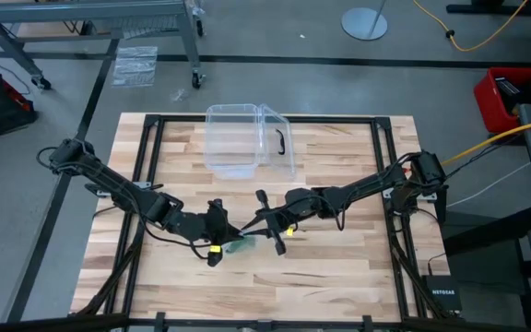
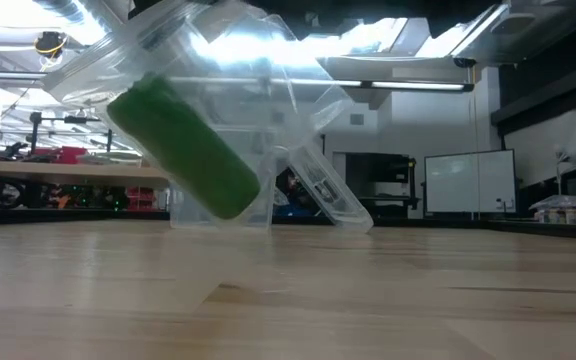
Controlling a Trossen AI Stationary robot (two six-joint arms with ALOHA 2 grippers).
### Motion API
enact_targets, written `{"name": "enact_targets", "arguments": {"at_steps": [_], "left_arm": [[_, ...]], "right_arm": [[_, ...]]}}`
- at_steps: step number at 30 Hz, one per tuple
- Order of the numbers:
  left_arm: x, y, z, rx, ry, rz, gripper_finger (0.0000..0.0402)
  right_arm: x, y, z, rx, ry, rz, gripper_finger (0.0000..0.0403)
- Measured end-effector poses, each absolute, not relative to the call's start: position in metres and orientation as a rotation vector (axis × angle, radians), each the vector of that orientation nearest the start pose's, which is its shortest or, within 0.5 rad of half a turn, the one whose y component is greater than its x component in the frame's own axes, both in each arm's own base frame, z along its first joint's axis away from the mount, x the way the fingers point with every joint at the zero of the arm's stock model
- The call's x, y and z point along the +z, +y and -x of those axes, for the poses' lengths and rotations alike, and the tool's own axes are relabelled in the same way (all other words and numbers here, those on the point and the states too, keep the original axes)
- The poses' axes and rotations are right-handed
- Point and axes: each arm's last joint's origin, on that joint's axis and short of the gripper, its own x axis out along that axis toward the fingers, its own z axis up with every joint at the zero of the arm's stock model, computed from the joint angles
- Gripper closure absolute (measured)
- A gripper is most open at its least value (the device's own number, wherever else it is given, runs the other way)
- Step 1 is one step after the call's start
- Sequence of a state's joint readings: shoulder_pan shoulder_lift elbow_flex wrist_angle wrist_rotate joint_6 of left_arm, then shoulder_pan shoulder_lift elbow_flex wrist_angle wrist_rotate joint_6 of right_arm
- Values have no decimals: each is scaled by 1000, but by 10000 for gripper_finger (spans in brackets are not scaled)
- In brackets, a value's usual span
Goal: Roll bandage
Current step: Close the transparent zip bag
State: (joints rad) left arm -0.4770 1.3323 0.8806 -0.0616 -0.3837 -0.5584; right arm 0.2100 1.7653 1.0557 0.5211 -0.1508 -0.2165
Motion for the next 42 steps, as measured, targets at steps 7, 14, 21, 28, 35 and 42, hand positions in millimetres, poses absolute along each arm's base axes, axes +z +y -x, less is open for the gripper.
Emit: {"name": "enact_targets", "arguments": {"at_steps": [7, 14, 21, 28, 35, 42], "left_arm": [[261, -122, -260, 41, 476, 333, 387], [261, -122, -260, 39, 474, 336, 374], [261, -121, -260, 59, 470, 344, 344], [259, -109, -263, 172, 456, 227, 318], [258, -100, -265, 205, 465, 195, 296], [253, -99, -262, 204, 525, 136, 309]], "right_arm": [[230, 86, -381, 379, 150, 218, 374], [230, 86, -381, 403, 148, 214, 398], [230, 85, -381, 347, 165, 167, 400], [227, 81, -382, 232, 222, 91, 401], [221, 78, -381, 136, 289, -5, 402], [221, 78, -381, 124, 299, -44, 402]]}}
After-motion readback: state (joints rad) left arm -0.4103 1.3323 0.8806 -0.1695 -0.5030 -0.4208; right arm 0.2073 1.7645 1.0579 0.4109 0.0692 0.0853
